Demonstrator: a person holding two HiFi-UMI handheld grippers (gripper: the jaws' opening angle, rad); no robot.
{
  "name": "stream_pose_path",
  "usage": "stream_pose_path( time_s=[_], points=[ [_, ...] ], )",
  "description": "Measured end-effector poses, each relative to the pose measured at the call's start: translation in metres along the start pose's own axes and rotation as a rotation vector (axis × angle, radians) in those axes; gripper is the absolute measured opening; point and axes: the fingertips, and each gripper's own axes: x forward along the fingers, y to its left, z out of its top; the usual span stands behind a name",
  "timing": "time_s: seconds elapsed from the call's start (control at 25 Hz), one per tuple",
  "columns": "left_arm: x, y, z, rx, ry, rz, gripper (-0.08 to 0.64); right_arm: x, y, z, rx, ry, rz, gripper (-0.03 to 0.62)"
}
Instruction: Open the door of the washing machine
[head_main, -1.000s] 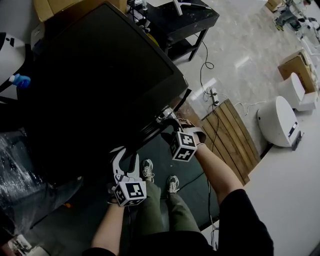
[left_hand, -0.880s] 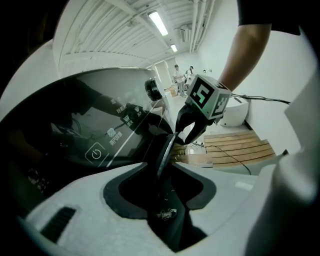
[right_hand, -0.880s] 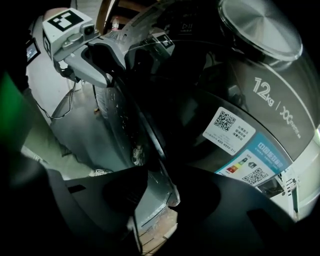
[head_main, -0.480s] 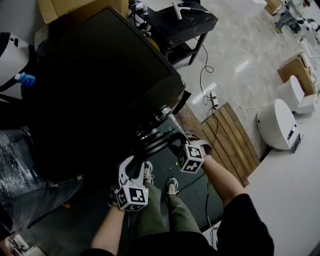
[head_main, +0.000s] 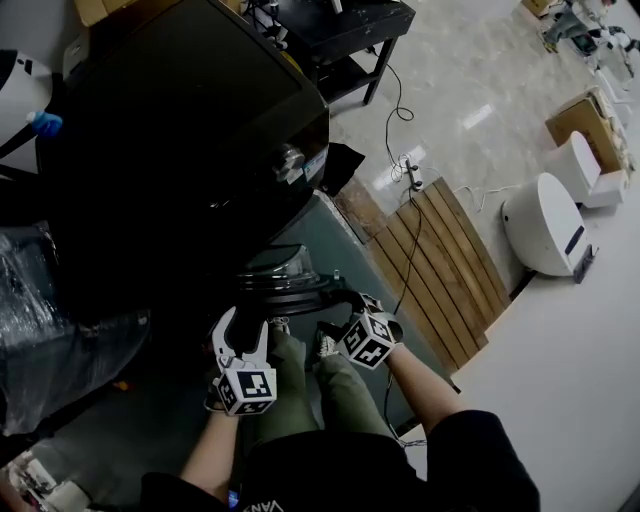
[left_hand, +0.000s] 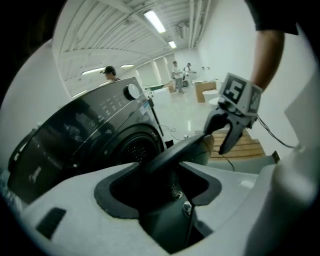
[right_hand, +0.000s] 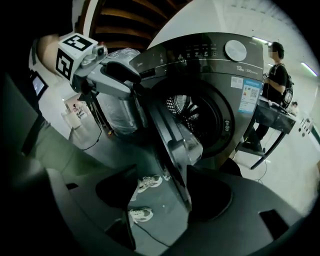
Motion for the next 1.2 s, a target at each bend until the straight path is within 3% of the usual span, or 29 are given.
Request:
stream_pose_path(
  time_s=[0.08,0.2,0.4,0.56,1.2],
  points=[
    [-0.009,-0.003,-0.007,-0.091,0.033,0.054,0.256,-0.016,0.015,-0.003,0.039,-0.035,0.004,0.302],
    [-0.025,-0.012,-0.019,-0.144,0.078,0.082,0.265,-0.046,0.032,0.0,0.144,-0.119,-0.012,0.302],
    [-0.055,-0.032,-0.041,-0.38,0.089,0.034,0.267,-0.091,0.047,0.011,0.262,-0.225,-0.064,0.293],
    [-0.075,-0.04,-0.066,-0.523,0.106,-0.001,0.265,-0.11,0.056,0.022,0.309,-0.274,-0.113,0.288],
    [-0.163,-0.04,-0.175,-0.575,0.047,-0.099,0.265,-0.102,0.183,0.114,0.315,-0.359,-0.213,0.281]
  ],
)
